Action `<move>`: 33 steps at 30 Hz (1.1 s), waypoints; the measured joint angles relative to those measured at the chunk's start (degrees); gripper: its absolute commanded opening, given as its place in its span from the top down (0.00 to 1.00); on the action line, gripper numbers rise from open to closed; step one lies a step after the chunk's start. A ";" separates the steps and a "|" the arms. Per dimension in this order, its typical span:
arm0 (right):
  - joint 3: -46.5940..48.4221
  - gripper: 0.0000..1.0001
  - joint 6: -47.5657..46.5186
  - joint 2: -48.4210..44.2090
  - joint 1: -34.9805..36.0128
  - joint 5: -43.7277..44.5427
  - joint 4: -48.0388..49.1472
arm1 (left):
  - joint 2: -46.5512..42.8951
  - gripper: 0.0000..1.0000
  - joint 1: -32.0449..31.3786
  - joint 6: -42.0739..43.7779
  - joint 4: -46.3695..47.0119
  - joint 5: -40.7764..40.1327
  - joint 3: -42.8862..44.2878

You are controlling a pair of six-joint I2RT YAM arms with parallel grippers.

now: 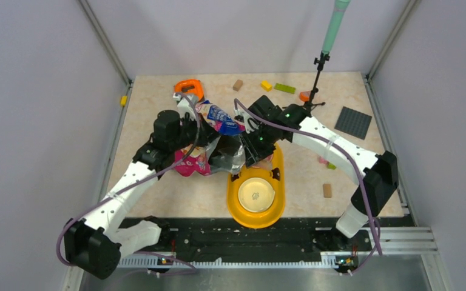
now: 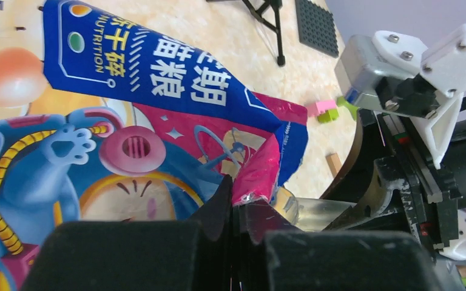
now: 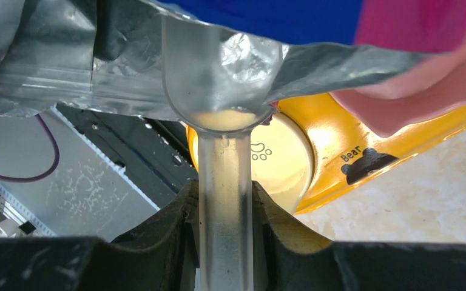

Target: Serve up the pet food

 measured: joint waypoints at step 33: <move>16.35 1.00 -0.81 24.22 -7.41 -8.72 17.11 | 19.71 1.00 13.62 15.50 -10.73 5.64 23.54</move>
